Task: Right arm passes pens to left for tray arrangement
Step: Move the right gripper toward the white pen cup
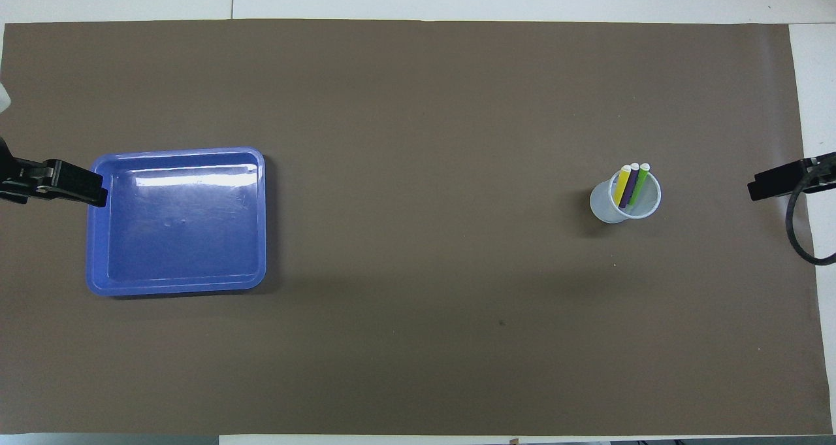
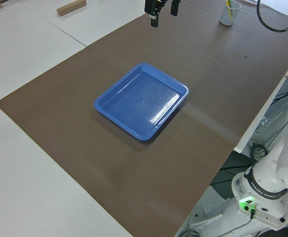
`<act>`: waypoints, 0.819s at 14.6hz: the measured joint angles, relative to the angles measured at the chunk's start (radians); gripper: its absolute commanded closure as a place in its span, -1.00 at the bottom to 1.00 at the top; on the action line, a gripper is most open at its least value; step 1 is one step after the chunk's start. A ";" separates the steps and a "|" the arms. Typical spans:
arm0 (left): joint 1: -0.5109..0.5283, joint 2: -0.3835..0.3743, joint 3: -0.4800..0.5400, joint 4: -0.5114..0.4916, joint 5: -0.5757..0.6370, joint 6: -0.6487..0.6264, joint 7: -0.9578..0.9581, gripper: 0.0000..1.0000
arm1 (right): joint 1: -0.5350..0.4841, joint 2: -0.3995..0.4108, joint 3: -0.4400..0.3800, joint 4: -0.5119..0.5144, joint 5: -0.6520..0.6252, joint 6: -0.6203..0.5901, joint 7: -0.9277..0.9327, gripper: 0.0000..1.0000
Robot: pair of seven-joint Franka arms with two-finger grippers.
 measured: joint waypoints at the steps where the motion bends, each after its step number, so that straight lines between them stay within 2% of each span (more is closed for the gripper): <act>1: 0.000 0.000 0.000 0.000 0.000 0.000 0.000 -1.00 | 0.000 0.000 0.000 0.000 0.000 0.000 0.000 -1.00; 7: 0.000 0.000 0.000 0.000 0.000 0.000 0.000 -1.00 | 0.005 0.000 0.008 0.000 0.005 0.000 -0.009 -1.00; 9: 0.001 0.000 0.000 0.000 0.000 0.000 0.000 -1.00 | 0.013 0.000 0.016 0.000 0.031 0.014 -0.119 -1.00; 12: 0.001 0.000 0.000 0.000 0.000 0.000 0.000 -1.00 | 0.023 0.011 0.023 -0.004 0.104 0.103 -0.321 -1.00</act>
